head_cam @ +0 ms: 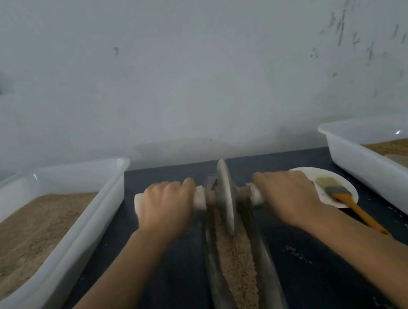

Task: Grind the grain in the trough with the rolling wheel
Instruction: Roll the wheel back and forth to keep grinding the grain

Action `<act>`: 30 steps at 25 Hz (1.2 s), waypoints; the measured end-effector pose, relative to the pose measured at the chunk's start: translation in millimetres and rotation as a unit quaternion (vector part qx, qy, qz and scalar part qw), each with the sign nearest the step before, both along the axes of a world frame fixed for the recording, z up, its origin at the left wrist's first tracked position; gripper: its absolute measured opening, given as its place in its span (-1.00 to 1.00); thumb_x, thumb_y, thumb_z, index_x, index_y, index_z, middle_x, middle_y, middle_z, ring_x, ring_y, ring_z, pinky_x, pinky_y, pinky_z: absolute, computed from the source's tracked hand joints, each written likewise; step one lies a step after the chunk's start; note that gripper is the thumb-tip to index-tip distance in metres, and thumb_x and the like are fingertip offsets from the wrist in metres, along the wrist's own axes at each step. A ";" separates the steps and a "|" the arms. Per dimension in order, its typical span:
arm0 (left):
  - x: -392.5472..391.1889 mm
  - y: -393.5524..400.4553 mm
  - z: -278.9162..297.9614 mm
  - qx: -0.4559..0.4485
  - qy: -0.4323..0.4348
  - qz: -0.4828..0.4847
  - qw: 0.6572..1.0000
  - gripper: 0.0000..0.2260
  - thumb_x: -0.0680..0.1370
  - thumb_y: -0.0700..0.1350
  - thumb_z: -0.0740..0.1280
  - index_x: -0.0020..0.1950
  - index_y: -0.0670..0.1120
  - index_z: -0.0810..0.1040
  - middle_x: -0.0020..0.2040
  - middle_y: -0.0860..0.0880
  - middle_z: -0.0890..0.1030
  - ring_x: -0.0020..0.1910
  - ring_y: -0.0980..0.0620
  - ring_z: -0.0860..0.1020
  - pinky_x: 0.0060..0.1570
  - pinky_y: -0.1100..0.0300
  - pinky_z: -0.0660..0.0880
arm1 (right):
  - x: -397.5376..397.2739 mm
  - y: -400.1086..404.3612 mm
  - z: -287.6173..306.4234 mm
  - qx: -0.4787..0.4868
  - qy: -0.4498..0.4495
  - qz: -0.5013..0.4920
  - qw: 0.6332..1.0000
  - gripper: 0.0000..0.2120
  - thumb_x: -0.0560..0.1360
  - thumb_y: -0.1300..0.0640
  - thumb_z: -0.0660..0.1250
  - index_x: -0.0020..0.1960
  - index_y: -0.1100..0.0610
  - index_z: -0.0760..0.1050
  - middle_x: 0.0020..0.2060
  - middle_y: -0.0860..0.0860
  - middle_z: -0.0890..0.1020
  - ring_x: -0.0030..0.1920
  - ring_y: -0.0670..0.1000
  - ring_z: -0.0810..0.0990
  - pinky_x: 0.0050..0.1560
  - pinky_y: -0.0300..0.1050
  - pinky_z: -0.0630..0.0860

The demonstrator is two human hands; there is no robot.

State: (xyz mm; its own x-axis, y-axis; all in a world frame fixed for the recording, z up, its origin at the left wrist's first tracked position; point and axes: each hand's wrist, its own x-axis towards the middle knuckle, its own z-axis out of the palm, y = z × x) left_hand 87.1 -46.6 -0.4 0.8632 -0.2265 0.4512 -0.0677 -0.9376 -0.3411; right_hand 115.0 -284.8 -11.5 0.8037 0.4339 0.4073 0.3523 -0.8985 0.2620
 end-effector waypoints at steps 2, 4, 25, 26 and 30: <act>18.0 0.1 0.9 -0.039 0.012 0.018 0.999 -0.78 0.47 0.02 0.32 -0.12 0.04 0.26 -0.14 0.05 0.60 -0.19 -0.02 0.57 -0.29 0.14 0.29 | 16.8 7.1 7.1 -0.009 -0.041 -0.021 0.999 -0.81 0.43 0.00 0.34 -0.04 -0.01 0.37 -0.13 -0.05 0.62 -0.19 0.08 0.60 -0.35 -0.09 0.33; 7.9 3.8 -7.1 -0.065 0.024 0.007 0.998 -0.79 0.49 0.05 0.29 -0.11 0.07 0.25 -0.13 0.06 0.58 -0.20 -0.01 0.54 -0.28 0.13 0.27 | 6.7 5.2 9.3 -0.013 -0.039 -0.002 0.999 -0.82 0.43 0.01 0.34 -0.04 -0.01 0.37 -0.14 -0.05 0.61 -0.19 0.07 0.59 -0.35 -0.10 0.26; -37.3 24.1 -9.8 -0.078 0.087 -0.037 0.993 -0.70 0.45 0.11 0.36 -0.15 0.18 0.20 -0.24 0.15 0.48 -0.30 0.13 0.44 -0.27 0.19 0.30 | -44.8 -29.5 7.3 -0.030 0.045 0.002 0.999 -0.75 0.38 -0.06 0.41 -0.08 -0.12 0.34 -0.35 -0.12 0.43 -0.35 -0.07 0.45 -0.39 -0.15 0.28; -59.4 27.9 -12.8 -0.065 0.081 -0.060 0.993 -0.65 0.39 0.13 0.40 -0.18 0.19 0.18 -0.31 0.16 0.43 -0.35 0.14 0.42 -0.32 0.19 0.31 | -68.0 -37.6 1.6 -0.029 0.028 0.039 0.998 -0.63 0.24 -0.09 0.50 -0.20 -0.14 0.29 -0.43 -0.13 0.38 -0.44 -0.11 0.40 -0.47 -0.23 0.23; -109.9 33.0 -8.6 -0.025 0.029 -0.122 0.992 -0.50 0.04 0.12 0.51 -0.28 0.15 0.23 -0.51 0.14 0.34 -0.59 0.11 0.38 -0.60 0.27 0.23 | -107.9 -43.3 6.6 -0.024 0.068 0.058 0.996 -0.37 0.03 -0.21 0.54 -0.24 -0.17 0.10 -0.48 -0.16 0.31 -0.49 -0.12 0.39 -0.55 -0.25 0.23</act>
